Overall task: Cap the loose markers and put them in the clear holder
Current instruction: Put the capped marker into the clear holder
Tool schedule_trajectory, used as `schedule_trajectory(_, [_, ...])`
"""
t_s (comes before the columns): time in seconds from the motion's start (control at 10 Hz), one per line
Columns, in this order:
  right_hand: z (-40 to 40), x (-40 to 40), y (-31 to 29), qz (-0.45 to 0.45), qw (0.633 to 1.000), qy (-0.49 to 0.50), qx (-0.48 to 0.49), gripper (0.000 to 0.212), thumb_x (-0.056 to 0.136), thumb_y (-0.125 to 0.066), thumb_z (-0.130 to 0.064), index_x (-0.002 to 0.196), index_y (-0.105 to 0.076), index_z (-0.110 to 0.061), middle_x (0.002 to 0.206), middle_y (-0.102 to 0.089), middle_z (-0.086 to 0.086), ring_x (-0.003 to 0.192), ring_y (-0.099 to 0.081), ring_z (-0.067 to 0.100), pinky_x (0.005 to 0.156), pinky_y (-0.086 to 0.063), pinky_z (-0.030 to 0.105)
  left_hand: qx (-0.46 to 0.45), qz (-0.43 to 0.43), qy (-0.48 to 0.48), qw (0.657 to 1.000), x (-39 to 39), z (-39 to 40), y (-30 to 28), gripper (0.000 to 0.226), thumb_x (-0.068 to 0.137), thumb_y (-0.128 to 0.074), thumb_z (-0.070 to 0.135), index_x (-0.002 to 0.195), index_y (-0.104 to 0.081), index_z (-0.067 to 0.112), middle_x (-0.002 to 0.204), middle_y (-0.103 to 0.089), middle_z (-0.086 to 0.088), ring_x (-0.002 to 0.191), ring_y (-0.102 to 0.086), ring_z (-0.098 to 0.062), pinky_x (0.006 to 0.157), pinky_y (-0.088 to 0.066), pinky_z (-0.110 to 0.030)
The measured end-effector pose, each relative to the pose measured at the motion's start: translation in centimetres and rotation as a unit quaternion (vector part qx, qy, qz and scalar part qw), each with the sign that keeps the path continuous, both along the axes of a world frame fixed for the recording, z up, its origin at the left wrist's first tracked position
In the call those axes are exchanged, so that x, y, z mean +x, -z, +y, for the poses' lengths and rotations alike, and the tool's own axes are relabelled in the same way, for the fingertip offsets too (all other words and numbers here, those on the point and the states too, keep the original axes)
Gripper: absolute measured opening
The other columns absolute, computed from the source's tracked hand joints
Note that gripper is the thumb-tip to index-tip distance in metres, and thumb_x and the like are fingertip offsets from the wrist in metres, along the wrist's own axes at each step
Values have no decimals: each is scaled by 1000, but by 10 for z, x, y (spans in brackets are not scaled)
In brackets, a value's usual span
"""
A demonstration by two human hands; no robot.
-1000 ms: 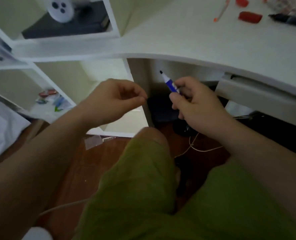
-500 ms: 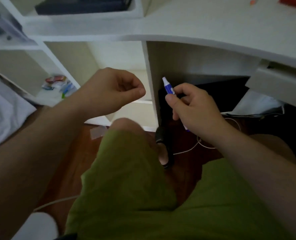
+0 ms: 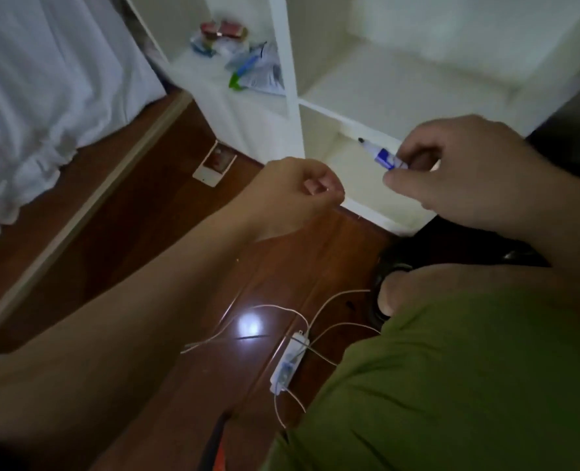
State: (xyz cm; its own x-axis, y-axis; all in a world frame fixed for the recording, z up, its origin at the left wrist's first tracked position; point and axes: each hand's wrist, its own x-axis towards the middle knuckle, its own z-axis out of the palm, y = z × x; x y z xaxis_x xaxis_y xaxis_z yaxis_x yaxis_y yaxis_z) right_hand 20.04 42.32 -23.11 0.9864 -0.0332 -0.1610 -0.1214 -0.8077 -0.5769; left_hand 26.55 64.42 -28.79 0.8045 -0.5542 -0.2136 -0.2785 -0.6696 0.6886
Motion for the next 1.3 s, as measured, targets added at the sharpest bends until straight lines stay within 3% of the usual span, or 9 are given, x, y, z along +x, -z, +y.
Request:
schedule_trajectory(0.2, [32,15,44,11,999,-28,-19,14,88,-72,-41,87,-70,-27,76,-69,-12,63,-64,1,59,-42,21,7,60,-32,998,-12,30,69,14,94,-63,37,100,-74,30,91,-67,22,83,-62,7,69,-45,-12])
schedule_trajectory(0.4, [27,17,37,-26,999,35,4,15,87,-75,-39,93,-73,-25,82,-73,-7,65,-65,4,60,-49,24,-38,46,-27,998,-13,11,59,15,94,-62,38,102,-73,32,95,-69,19,86,-63,4,77,-53,-22])
schedule_trajectory(0.6, [-10,0,-2,-90,991,97,17,19,88,-73,-40,98,-70,-24,87,-70,-11,80,-64,6,66,-43,19,-83,10,-44,996,-12,-18,-17,14,90,-64,42,95,-74,34,88,-72,15,83,-65,4,78,-53,-23])
schedule_trajectory(0.8, [-61,-52,-33,-162,962,199,89,20,85,-74,-40,95,-70,-22,84,-71,-4,78,-68,18,75,-58,36,-145,-84,-21,986,-46,-86,-133,15,88,-67,36,90,-76,25,83,-75,10,81,-70,-5,82,-58,-30])
schedule_trajectory(0.9, [-82,-72,-31,-141,962,209,104,17,85,-74,-41,92,-70,-25,81,-71,-4,74,-70,17,74,-60,38,-110,-121,29,986,-64,-122,-165,16,90,-64,38,92,-76,27,81,-73,12,76,-67,-1,72,-58,-25])
schedule_trajectory(1.0, [-100,-86,-9,-52,979,177,92,16,89,-73,-41,95,-71,-27,86,-70,-7,80,-69,14,75,-58,35,9,-121,82,989,-71,-157,-157,19,93,-61,41,100,-75,29,88,-70,15,78,-63,1,68,-49,-18])
schedule_trajectory(1.1, [-113,-98,25,7,982,174,71,16,91,-71,-40,96,-72,-25,87,-70,-5,80,-68,14,77,-59,39,143,-85,137,977,-74,-189,-116,24,91,-62,41,101,-76,24,93,-72,5,82,-64,-9,72,-52,-27])
schedule_trajectory(1.2, [-120,-100,67,41,981,176,64,14,92,-70,-38,96,-72,-25,86,-69,-4,78,-66,14,78,-59,39,271,-12,182,945,-72,-215,-50,23,88,-62,33,79,-72,14,78,-69,-4,71,-66,-19,59,-53,-31])
schedule_trajectory(1.3, [-118,-94,121,88,975,190,71,16,91,-68,-39,88,-71,-23,79,-69,-2,74,-66,17,72,-59,38,329,30,169,928,-66,-229,20,26,90,-61,29,67,-54,18,69,-55,0,75,-63,-22,48,-37,-25])
